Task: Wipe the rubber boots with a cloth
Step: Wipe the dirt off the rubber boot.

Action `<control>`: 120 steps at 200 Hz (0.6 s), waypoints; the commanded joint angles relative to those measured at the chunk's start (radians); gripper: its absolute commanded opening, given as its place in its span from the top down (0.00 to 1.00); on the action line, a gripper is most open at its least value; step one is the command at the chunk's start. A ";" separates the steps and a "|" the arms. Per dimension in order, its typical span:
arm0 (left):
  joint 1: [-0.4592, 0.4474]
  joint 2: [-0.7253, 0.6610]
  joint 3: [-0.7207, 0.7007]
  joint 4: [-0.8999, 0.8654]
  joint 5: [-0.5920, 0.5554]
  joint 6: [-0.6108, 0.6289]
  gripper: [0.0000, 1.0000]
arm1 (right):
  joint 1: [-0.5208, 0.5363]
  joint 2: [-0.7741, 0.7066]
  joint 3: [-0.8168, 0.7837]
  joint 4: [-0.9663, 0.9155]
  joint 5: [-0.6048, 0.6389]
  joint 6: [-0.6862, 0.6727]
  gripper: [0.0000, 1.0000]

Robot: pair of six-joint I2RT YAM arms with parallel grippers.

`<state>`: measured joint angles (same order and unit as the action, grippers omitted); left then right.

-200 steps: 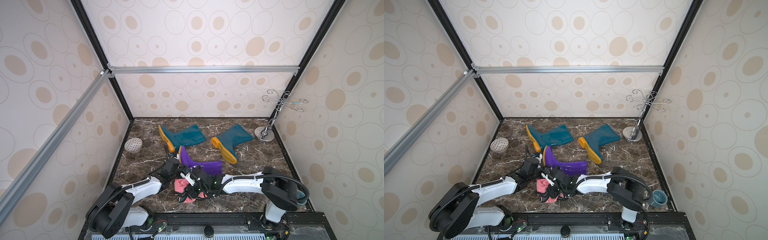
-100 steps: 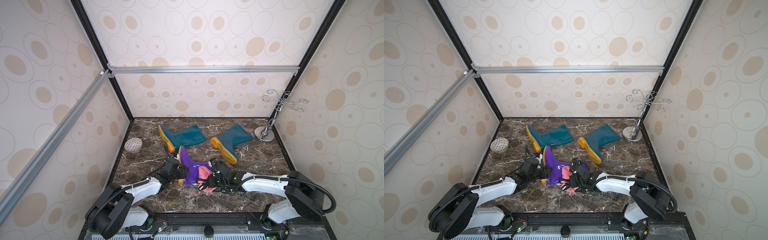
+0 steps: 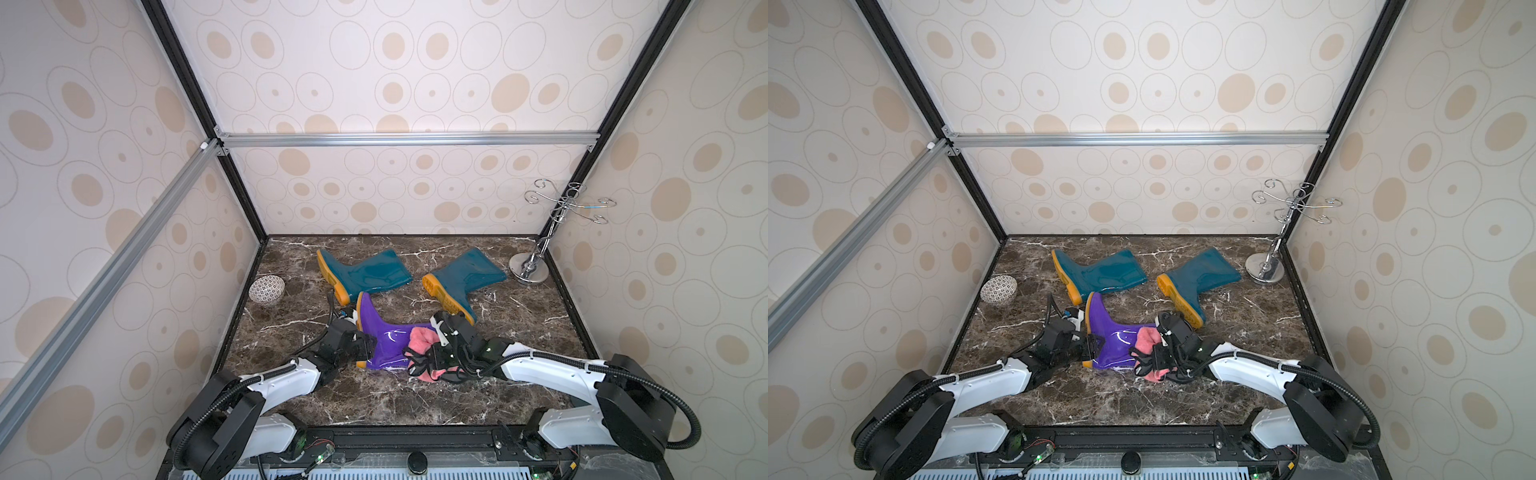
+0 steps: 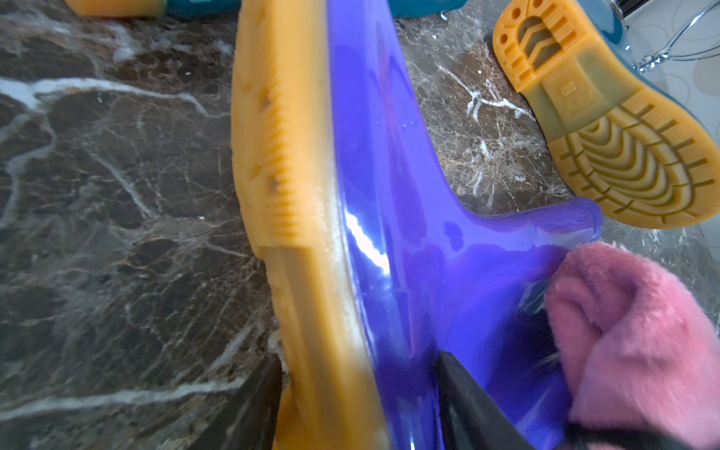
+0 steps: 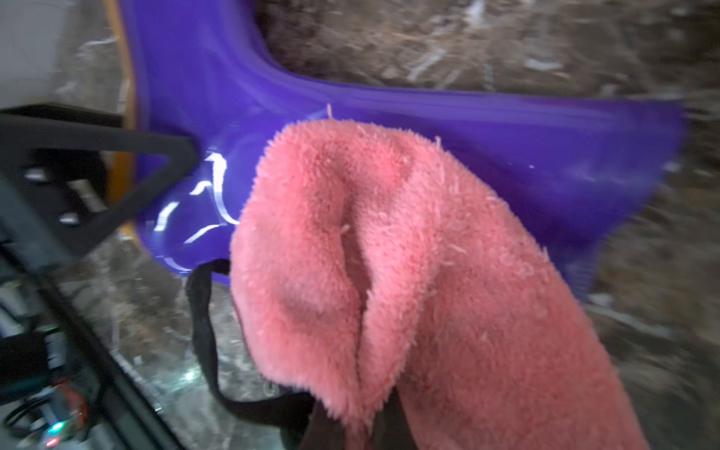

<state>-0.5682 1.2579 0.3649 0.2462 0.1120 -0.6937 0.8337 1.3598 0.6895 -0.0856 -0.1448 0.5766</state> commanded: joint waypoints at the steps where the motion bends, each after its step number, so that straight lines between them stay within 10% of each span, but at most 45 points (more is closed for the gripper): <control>1: -0.009 -0.027 -0.024 -0.030 0.026 0.015 0.38 | 0.017 0.055 0.151 0.092 -0.104 -0.017 1.00; 44: -0.010 -0.040 -0.027 -0.037 0.027 0.011 0.38 | 0.019 0.273 0.213 0.202 -0.170 0.055 1.00; 120: -0.010 -0.031 -0.038 -0.028 0.028 0.010 0.38 | 0.005 0.052 -0.041 -0.058 0.250 0.046 1.00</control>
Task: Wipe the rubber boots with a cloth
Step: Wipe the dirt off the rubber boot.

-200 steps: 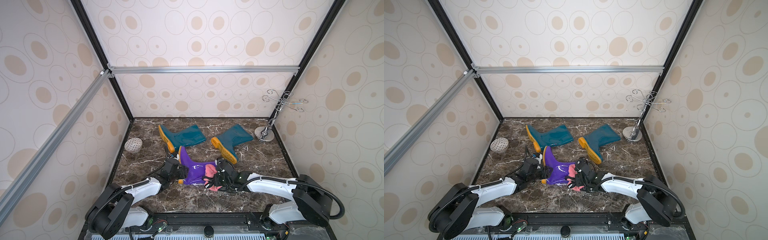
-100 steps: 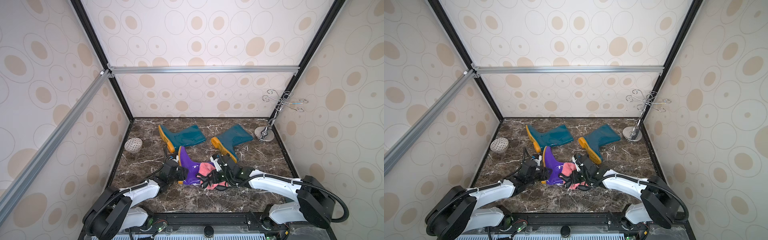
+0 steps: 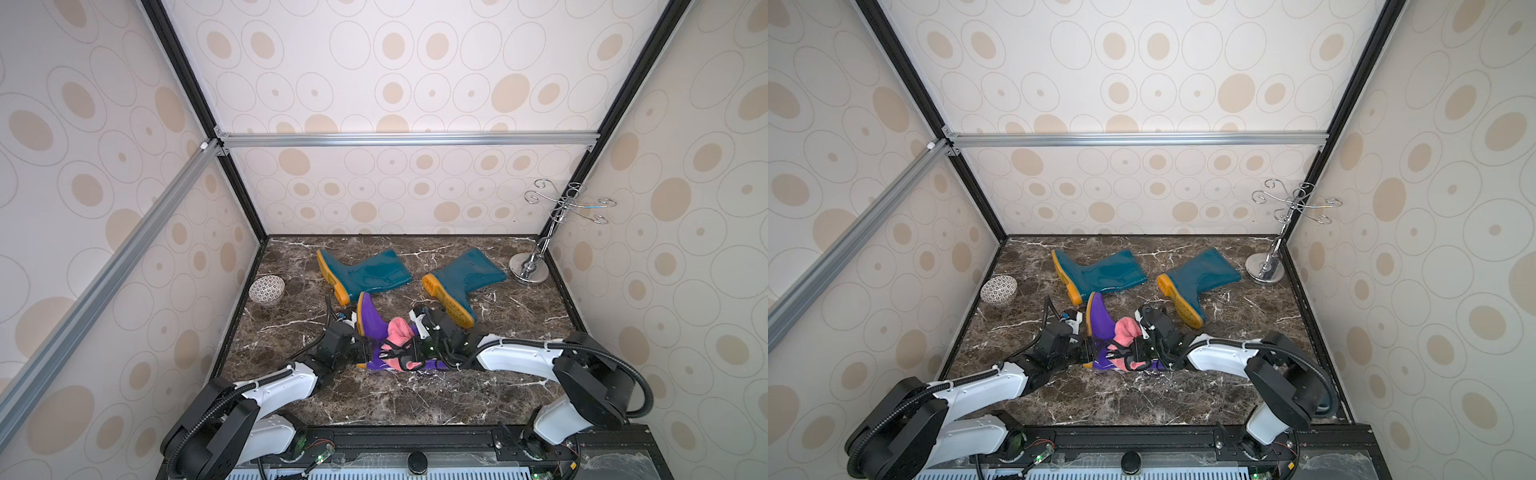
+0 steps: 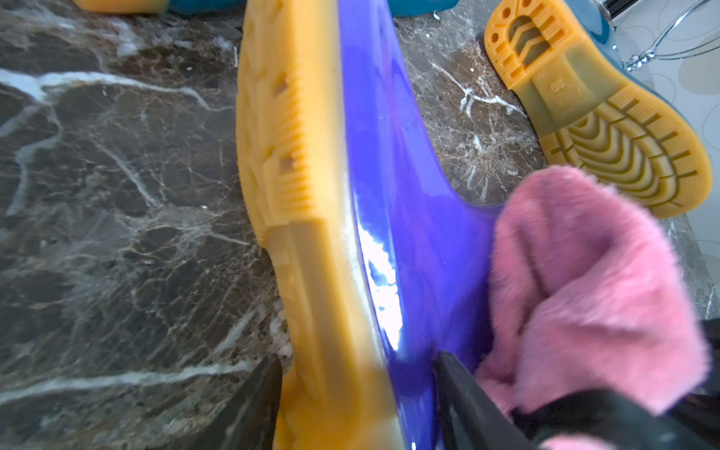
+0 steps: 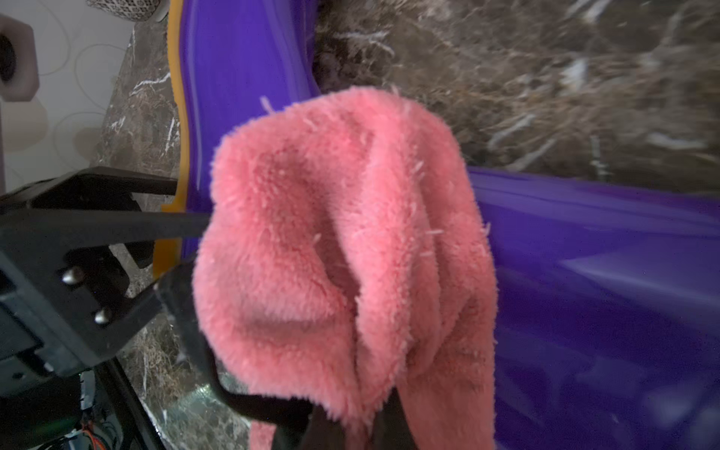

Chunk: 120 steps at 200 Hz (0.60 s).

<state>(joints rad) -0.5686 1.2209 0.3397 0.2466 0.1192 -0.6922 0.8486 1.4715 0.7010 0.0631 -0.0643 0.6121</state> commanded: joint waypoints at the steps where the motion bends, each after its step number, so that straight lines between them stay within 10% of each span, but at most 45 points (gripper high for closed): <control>1: -0.010 0.006 -0.013 -0.028 0.021 0.009 0.38 | -0.012 -0.064 -0.056 -0.213 0.174 0.010 1.00; 57: -0.009 0.015 0.000 -0.035 0.020 0.015 0.38 | -0.034 -0.218 -0.109 -0.500 0.243 0.038 1.00; 76: -0.010 0.019 0.005 -0.032 0.027 0.011 0.38 | -0.027 -0.267 -0.093 -0.490 0.041 -0.060 1.00; 120: -0.009 0.027 0.007 -0.028 0.044 0.000 0.38 | 0.234 -0.230 -0.029 -0.272 -0.020 -0.199 1.00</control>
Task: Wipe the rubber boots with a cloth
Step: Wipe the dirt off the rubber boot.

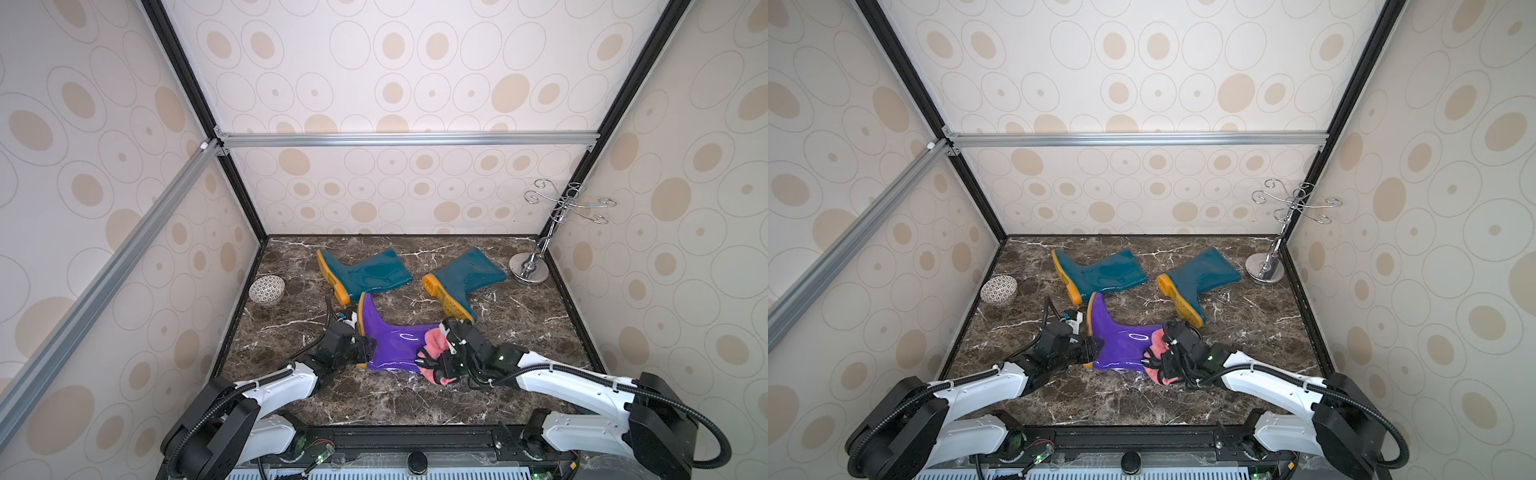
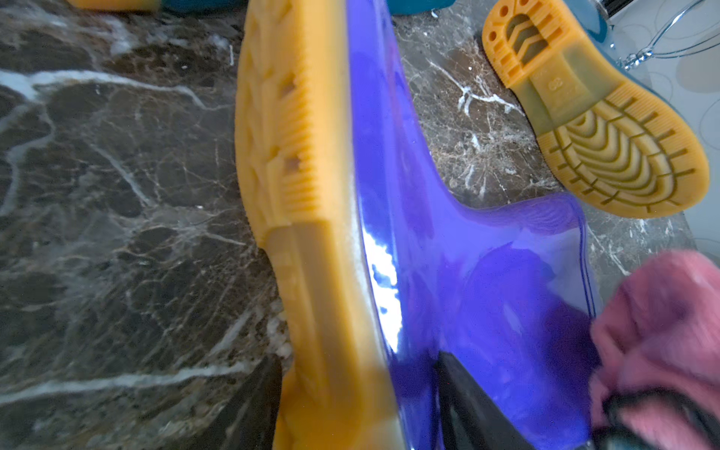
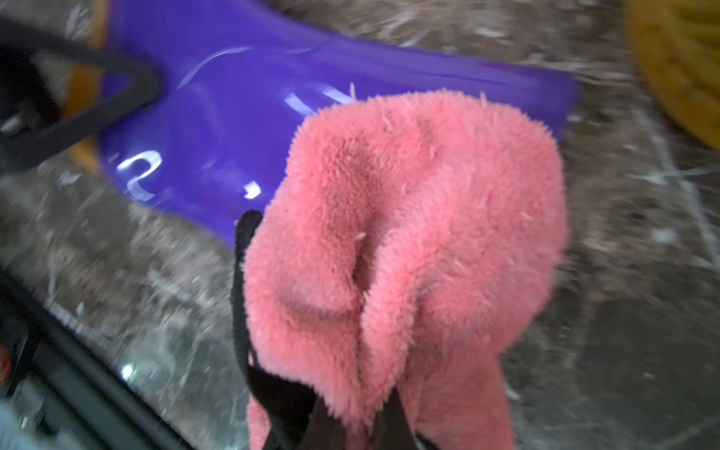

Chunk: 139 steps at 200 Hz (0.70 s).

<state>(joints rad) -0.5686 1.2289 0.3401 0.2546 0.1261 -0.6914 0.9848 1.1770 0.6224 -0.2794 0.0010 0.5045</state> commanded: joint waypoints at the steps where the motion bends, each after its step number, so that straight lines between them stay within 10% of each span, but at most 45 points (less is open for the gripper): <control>1: -0.009 0.019 0.007 -0.036 0.038 -0.001 0.38 | 0.100 0.068 0.054 0.078 -0.088 -0.093 1.00; 139: -0.008 0.018 0.022 -0.036 0.094 -0.036 0.37 | 0.230 0.637 0.372 0.451 0.066 -0.156 1.00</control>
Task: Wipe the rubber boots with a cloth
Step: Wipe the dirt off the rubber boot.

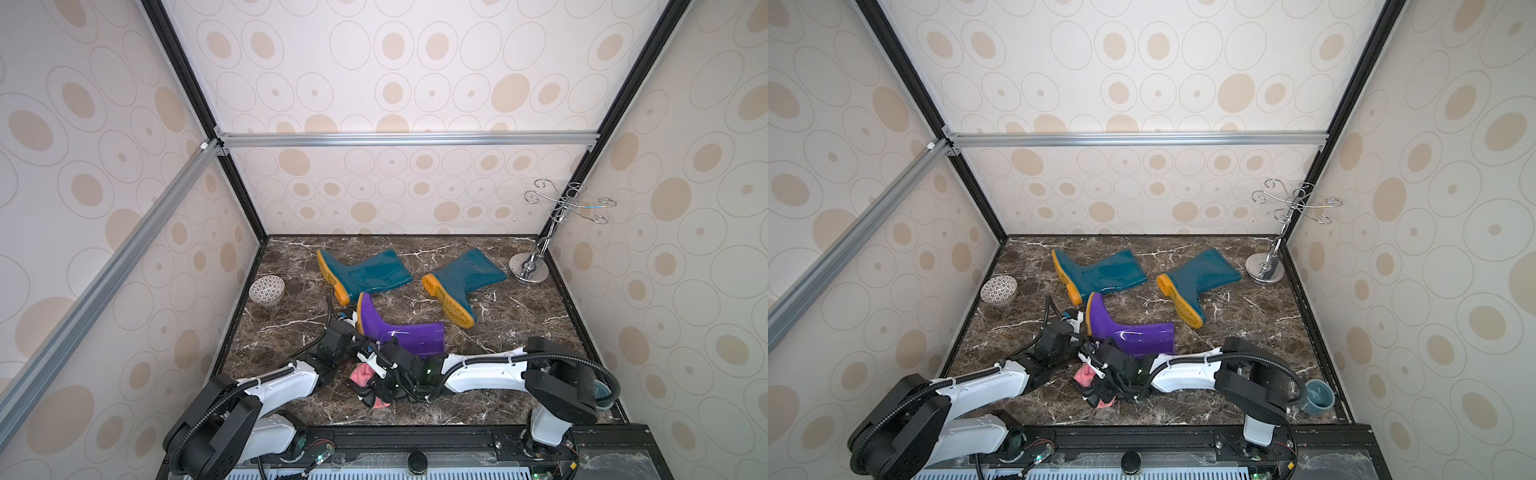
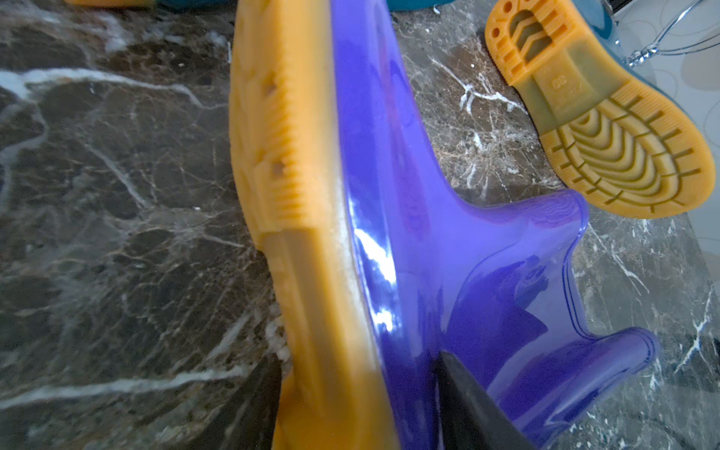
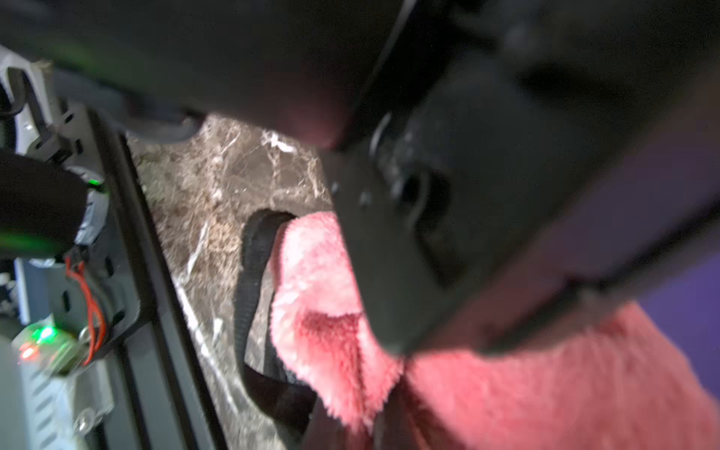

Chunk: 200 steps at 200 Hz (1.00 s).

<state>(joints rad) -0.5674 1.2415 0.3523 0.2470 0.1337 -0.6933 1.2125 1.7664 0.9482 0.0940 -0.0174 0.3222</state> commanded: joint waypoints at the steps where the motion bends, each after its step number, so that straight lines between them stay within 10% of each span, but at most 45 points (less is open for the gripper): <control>1: -0.010 0.006 0.010 -0.027 0.087 -0.035 0.37 | 0.003 0.051 0.050 0.076 0.086 0.027 1.00; 118: -0.010 0.015 0.003 -0.020 0.092 -0.013 0.37 | -0.110 -0.197 -0.259 -0.101 0.235 0.094 1.00; 200: -0.010 0.004 0.017 -0.049 0.087 -0.006 0.37 | -0.038 -0.013 0.040 -0.060 0.054 0.072 1.00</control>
<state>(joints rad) -0.5667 1.2510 0.3523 0.2642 0.1776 -0.7036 1.1591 1.7332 0.9318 -0.0299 0.0463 0.3801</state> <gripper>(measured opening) 0.630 0.081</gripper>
